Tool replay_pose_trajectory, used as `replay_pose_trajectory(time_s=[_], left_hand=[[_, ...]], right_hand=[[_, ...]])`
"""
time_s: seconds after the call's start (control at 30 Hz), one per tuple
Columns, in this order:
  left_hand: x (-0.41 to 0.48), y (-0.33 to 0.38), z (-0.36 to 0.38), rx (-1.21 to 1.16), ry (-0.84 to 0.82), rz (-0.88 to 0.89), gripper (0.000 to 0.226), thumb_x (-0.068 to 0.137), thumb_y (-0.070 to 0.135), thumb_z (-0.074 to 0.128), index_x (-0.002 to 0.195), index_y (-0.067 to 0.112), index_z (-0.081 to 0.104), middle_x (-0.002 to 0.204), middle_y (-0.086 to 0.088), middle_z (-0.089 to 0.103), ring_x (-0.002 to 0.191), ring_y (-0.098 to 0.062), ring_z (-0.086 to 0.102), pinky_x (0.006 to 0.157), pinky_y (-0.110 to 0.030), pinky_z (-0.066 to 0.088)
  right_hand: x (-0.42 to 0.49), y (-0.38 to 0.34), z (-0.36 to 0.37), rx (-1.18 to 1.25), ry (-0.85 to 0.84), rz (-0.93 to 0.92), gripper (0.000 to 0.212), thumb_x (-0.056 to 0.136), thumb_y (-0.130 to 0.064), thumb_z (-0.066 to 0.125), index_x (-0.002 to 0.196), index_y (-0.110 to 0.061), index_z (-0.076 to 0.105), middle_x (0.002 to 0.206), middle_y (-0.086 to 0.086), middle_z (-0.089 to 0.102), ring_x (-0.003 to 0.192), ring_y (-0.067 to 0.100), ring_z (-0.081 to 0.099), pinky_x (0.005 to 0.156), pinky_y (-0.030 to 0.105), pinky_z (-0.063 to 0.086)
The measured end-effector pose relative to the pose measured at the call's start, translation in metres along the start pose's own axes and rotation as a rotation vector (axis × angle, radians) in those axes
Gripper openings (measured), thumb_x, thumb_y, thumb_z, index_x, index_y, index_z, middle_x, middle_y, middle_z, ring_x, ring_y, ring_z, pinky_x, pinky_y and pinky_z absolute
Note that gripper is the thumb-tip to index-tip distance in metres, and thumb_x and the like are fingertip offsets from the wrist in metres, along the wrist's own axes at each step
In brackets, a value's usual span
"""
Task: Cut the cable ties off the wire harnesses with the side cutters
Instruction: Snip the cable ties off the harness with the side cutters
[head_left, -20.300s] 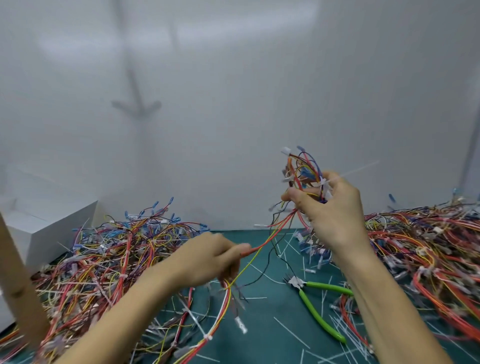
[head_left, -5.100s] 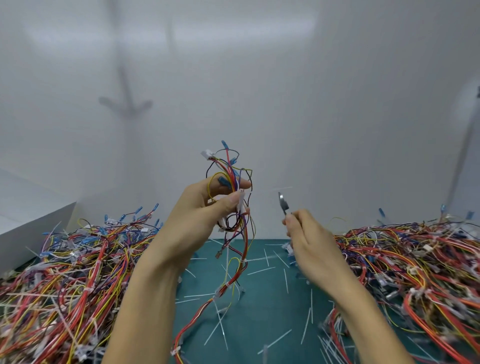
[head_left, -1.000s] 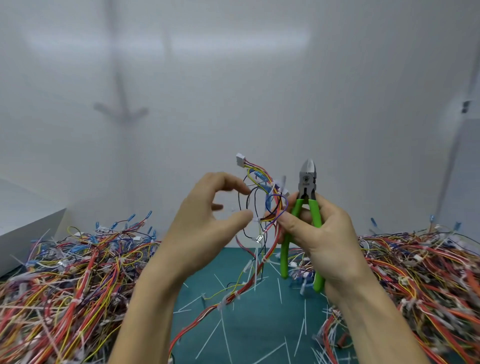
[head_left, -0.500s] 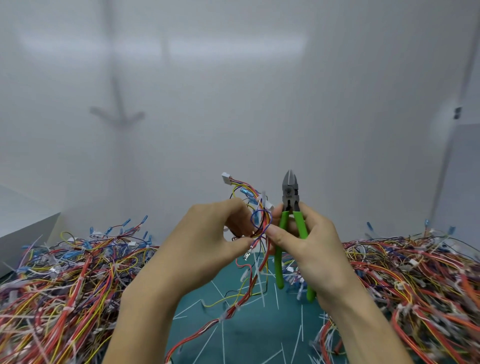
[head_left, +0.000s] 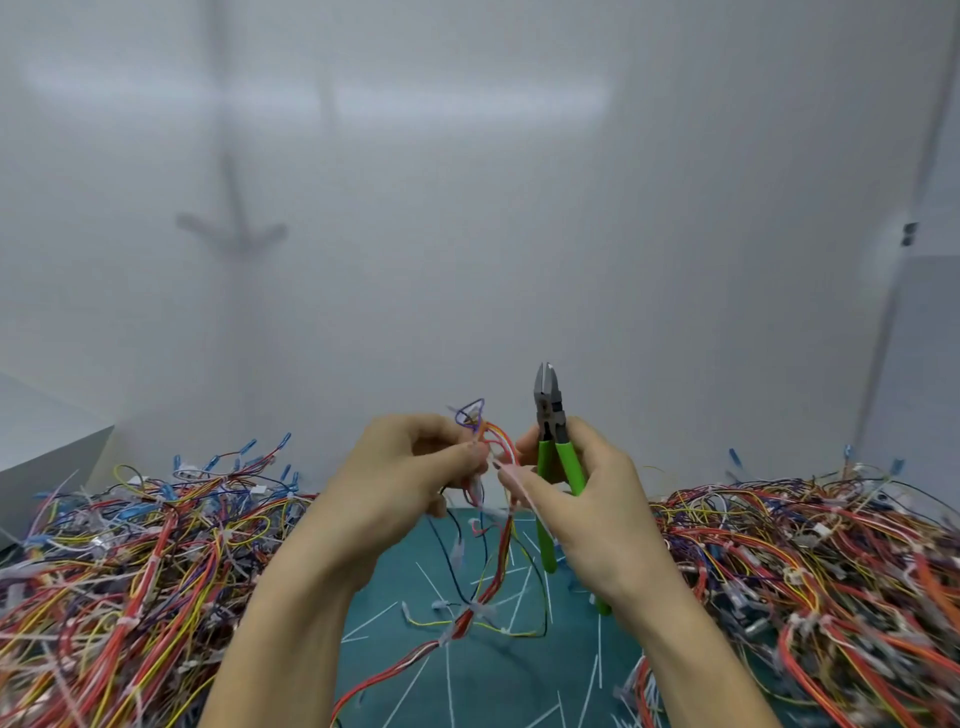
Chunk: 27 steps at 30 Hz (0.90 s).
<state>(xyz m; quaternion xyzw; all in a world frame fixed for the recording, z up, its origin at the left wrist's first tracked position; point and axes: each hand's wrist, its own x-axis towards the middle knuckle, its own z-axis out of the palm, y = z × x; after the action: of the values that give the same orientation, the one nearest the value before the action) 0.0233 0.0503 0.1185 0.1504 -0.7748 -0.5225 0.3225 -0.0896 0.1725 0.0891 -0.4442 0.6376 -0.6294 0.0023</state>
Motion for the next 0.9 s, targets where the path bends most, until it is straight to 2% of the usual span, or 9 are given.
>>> replay_pose_trajectory(time_s=[0.1,0.2,0.27,0.33,0.4,0.47,0.6,0.73,0.9], left_hand=[[0.003,-0.002,0.002,-0.343,0.053,-0.15,0.008,0.085,0.012,0.07,0.08,0.008,0.075,0.08,-0.008,0.075,0.063,-0.006,0.066,0.048,-0.014,0.047],[0.007,-0.003,0.004,-0.609,0.075,-0.241,0.011,0.074,0.012,0.074,0.083,0.006,0.074,0.08,-0.006,0.075,0.061,-0.009,0.069,0.049,-0.017,0.053],[0.009,-0.004,0.007,-0.738,0.096,-0.268,0.02,0.065,0.014,0.075,0.082,0.004,0.074,0.078,-0.006,0.075,0.059,-0.01,0.069,0.05,-0.018,0.054],[0.01,-0.005,0.009,-0.843,0.125,-0.293,0.017,0.067,0.011,0.074,0.083,0.004,0.073,0.076,-0.006,0.075,0.059,-0.011,0.07,0.05,-0.019,0.055],[0.012,-0.007,0.011,-0.909,0.174,-0.312,0.013,0.075,0.007,0.072,0.087,0.003,0.071,0.076,-0.008,0.075,0.059,-0.012,0.07,0.05,-0.021,0.056],[0.013,-0.009,0.012,-0.958,0.226,-0.312,0.01,0.08,0.004,0.07,0.09,0.002,0.069,0.074,-0.009,0.075,0.059,-0.013,0.071,0.05,-0.022,0.057],[0.015,-0.01,0.015,-1.008,0.296,-0.28,0.009,0.084,0.002,0.067,0.092,0.003,0.065,0.068,-0.006,0.073,0.058,-0.013,0.071,0.053,-0.024,0.059],[0.015,-0.011,0.017,-1.069,0.284,-0.252,0.009,0.085,0.0,0.065,0.094,0.002,0.065,0.071,-0.008,0.074,0.061,-0.015,0.072,0.058,-0.026,0.061],[0.013,-0.007,0.022,-1.05,0.208,-0.211,0.015,0.081,-0.002,0.065,0.096,-0.001,0.064,0.078,-0.012,0.075,0.068,-0.018,0.074,0.066,-0.029,0.062]], right_hand=[[0.0,0.001,0.0,0.006,0.019,0.015,0.016,0.083,-0.027,0.077,0.087,-0.023,0.062,0.078,-0.001,0.066,0.077,0.023,0.065,0.078,0.045,0.058],[0.0,0.003,-0.001,-0.092,0.019,-0.02,0.017,0.085,-0.038,0.073,0.087,-0.027,0.059,0.069,-0.015,0.061,0.061,0.003,0.054,0.063,0.024,0.05],[0.0,0.003,0.001,-0.176,0.051,-0.06,0.019,0.088,-0.044,0.067,0.085,-0.028,0.057,0.066,-0.015,0.057,0.057,0.003,0.049,0.054,0.014,0.039],[-0.001,0.001,0.001,-0.264,0.114,-0.103,0.023,0.089,-0.051,0.06,0.086,-0.029,0.055,0.073,-0.013,0.055,0.066,0.004,0.052,0.058,0.014,0.037],[-0.002,-0.001,0.001,-0.369,0.158,-0.153,0.034,0.088,-0.061,0.048,0.092,-0.029,0.055,0.09,-0.014,0.05,0.083,0.006,0.051,0.069,0.02,0.037],[-0.002,-0.002,0.0,-0.459,0.184,-0.206,0.041,0.087,-0.064,0.038,0.095,-0.027,0.053,0.096,-0.01,0.047,0.092,0.016,0.048,0.073,0.024,0.033],[-0.004,-0.006,-0.001,-0.581,0.172,-0.272,0.038,0.094,-0.061,0.033,0.095,-0.027,0.05,0.089,-0.012,0.049,0.09,0.015,0.039,0.072,0.019,0.032],[-0.005,-0.009,0.001,-0.819,0.045,-0.258,0.053,0.091,-0.065,0.023,0.101,-0.023,0.053,0.094,-0.009,0.054,0.093,0.016,0.033,0.077,0.029,0.034],[-0.006,-0.009,0.003,-0.938,-0.056,-0.166,0.049,0.094,-0.064,0.022,0.108,-0.027,0.05,0.1,-0.008,0.055,0.096,0.017,0.032,0.082,0.031,0.037]])
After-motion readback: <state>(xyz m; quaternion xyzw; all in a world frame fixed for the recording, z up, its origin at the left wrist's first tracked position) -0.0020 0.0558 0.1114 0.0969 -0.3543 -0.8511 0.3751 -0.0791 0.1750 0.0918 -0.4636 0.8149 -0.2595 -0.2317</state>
